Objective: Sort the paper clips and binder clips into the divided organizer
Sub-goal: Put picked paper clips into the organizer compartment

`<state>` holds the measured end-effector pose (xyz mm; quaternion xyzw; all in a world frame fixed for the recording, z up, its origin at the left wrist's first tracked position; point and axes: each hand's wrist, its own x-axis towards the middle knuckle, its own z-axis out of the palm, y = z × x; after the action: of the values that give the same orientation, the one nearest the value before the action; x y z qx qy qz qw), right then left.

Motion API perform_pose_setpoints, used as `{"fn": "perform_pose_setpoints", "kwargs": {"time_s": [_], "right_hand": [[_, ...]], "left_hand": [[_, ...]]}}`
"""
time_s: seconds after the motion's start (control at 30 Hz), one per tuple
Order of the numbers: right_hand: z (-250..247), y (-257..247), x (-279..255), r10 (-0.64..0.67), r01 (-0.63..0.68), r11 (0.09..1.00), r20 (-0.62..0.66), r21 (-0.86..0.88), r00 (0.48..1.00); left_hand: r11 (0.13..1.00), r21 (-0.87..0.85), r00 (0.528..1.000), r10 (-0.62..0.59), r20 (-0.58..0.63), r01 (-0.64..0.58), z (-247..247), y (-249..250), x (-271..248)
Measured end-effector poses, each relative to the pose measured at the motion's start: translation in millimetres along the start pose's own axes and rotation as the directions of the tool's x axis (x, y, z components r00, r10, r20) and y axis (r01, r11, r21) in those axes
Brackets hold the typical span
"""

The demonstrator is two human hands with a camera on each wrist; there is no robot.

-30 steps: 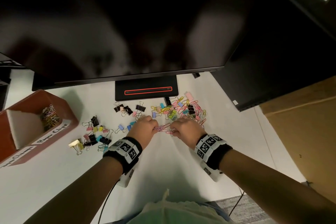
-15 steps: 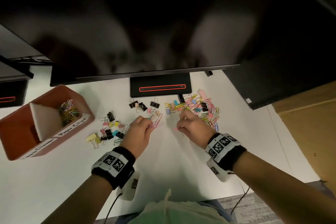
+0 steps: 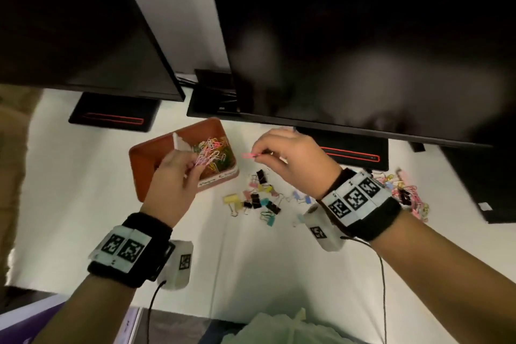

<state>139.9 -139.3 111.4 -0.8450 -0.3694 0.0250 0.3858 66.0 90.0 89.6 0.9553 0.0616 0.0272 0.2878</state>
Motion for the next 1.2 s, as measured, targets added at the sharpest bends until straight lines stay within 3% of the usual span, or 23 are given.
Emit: {"fn": "perform_pose_setpoints", "kwargs": {"time_s": [0.13,0.23,0.4,0.5,0.63,0.7,0.8,0.93,1.03,1.1,1.2], "right_hand": [[16,-28,60,0.028,-0.029,0.999,0.039,0.035,0.999],[40,-27,91,0.141,-0.145,0.988,0.087,0.046,0.986],[79,-8,98,0.398,-0.417,0.908,0.238,0.035,0.886],[77,0,74,0.402,-0.432,0.899,0.264,0.068,0.877],[50,22,8,0.359,-0.37,0.925,0.124,0.085,0.925],[29,42,-34,0.401,-0.403,0.915,0.058,0.03,0.914],[-5,82,-102,0.537,-0.541,0.834,-0.063,-0.109,0.841],[-49,128,-177,0.684,-0.727,0.66,-0.249,-0.19,0.686],[-75,151,-205,0.77,-0.806,0.566,-0.238,-0.174,0.592],[-83,167,-212,0.791,-0.809,0.567,-0.171,-0.155,0.587],[-80,188,-212,0.77,-0.765,0.622,-0.043,-0.167,0.636]], "left_hand": [[0.994,-0.046,0.995,-0.099,-0.029,0.098,-18,-27,22],[0.966,-0.118,0.973,-0.226,0.045,0.23,-15,-29,35],[0.939,-0.122,0.925,-0.284,0.252,0.321,7,-31,43],[0.972,-0.066,0.945,-0.2,0.258,0.224,13,-25,38],[0.983,-0.18,0.977,-0.005,0.215,0.044,26,10,27],[0.97,-0.24,0.968,0.101,0.231,-0.044,41,35,23],[0.95,-0.277,0.934,0.223,0.281,-0.144,76,74,19],[0.936,-0.289,0.881,0.3,0.365,-0.2,137,128,19],[0.932,-0.278,0.837,0.337,0.431,-0.232,181,161,19],[0.933,-0.242,0.789,0.355,0.502,-0.265,209,178,20],[0.951,-0.13,0.715,0.296,0.634,-0.279,239,195,21]]}}
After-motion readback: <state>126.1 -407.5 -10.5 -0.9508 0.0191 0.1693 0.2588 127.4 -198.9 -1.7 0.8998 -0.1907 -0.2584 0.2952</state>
